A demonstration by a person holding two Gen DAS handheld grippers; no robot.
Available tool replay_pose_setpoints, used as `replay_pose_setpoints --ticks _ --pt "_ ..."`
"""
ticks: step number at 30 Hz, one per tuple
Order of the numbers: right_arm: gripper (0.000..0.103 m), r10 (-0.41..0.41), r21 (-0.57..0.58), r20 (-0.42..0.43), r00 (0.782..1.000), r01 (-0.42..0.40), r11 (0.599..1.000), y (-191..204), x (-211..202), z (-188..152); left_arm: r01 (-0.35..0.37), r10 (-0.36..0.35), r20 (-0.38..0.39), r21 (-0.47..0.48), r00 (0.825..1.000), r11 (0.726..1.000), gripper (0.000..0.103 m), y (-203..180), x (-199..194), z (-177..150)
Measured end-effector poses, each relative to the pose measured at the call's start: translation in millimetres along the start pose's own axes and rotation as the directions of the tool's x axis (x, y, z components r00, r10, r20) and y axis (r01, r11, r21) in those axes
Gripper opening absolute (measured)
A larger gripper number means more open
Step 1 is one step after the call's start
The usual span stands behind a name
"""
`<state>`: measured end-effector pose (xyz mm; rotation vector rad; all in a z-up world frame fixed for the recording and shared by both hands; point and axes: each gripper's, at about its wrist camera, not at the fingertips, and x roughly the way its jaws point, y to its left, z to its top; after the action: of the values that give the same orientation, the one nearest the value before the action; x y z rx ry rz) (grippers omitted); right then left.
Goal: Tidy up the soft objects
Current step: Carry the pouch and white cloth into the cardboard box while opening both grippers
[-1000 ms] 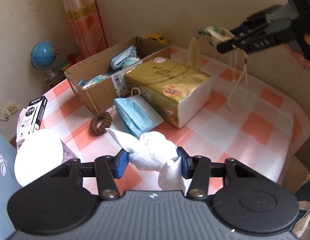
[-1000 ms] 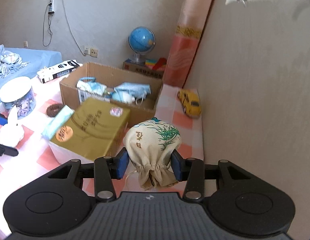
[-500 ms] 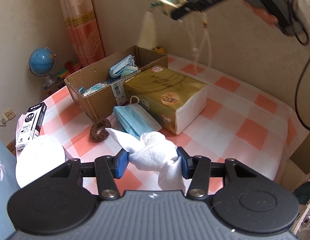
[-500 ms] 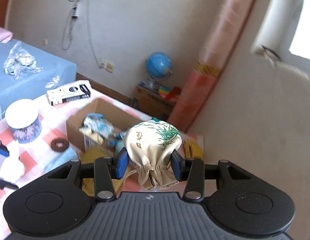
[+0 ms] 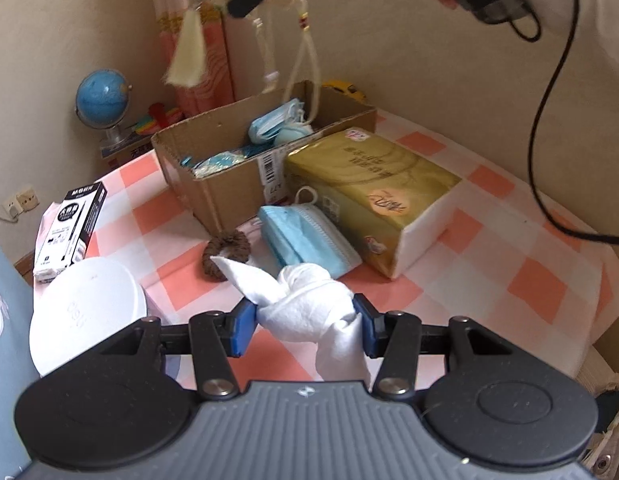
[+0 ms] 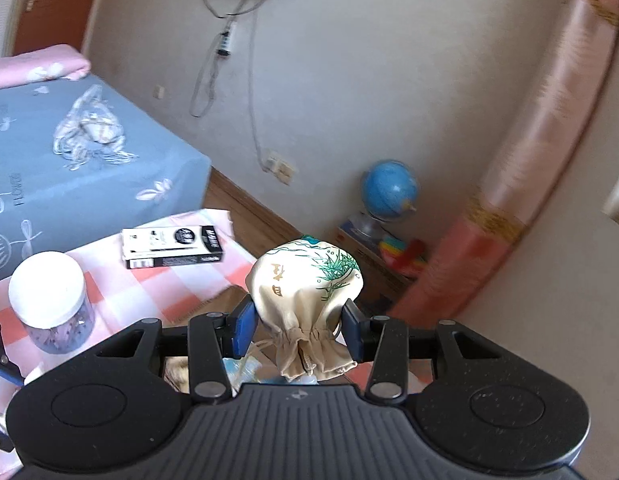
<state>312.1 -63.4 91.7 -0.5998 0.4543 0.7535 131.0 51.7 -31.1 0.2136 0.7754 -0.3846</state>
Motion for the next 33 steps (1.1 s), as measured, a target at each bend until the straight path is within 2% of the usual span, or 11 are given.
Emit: replay_pose_setpoints --ticks 6,10,11,14,22,25,30,33 --pt "0.049 0.081 -0.018 -0.050 0.995 -0.082 0.997 14.3 39.7 -24.0 -0.011 0.011 -0.026 -0.019 1.000 1.000 0.050 6.2 8.8 -0.5" --pt "0.050 0.088 -0.029 -0.107 0.990 -0.092 0.995 19.3 51.5 -42.6 -0.006 0.005 -0.031 -0.018 1.000 1.000 0.050 7.3 11.3 -1.4" --pt "0.052 0.086 -0.029 -0.121 0.989 -0.090 0.996 19.7 52.6 -45.5 -0.004 0.003 -0.031 -0.019 1.000 1.000 0.050 7.5 11.7 -1.2" --pt "0.078 0.055 -0.010 -0.134 0.989 -0.056 0.998 18.2 51.0 -51.1 0.000 -0.001 -0.030 -0.014 1.000 1.000 0.050 7.1 13.1 0.0" --pt "0.086 0.010 0.097 -0.124 0.992 0.002 0.995 12.5 26.8 -65.6 -0.003 0.003 -0.018 -0.002 1.000 1.000 0.050 6.6 7.0 3.7" --pt "0.094 0.008 0.172 -0.128 0.992 0.014 0.985 13.5 14.3 -75.4 -0.009 0.009 -0.012 -0.001 1.000 1.000 0.050 8.3 3.8 7.7" --pt "0.103 -0.014 0.301 -0.136 0.991 0.055 0.952 14.2 -8.5 -88.6 -0.033 0.033 0.002 0.003 0.999 0.999 0.050 15.2 -1.0 20.4" --pt "0.103 -0.037 0.374 -0.144 0.989 0.089 0.923 15.2 -23.9 -97.8 -0.045 0.046 0.014 -0.008 0.999 0.999 0.050 23.2 -1.5 32.9"
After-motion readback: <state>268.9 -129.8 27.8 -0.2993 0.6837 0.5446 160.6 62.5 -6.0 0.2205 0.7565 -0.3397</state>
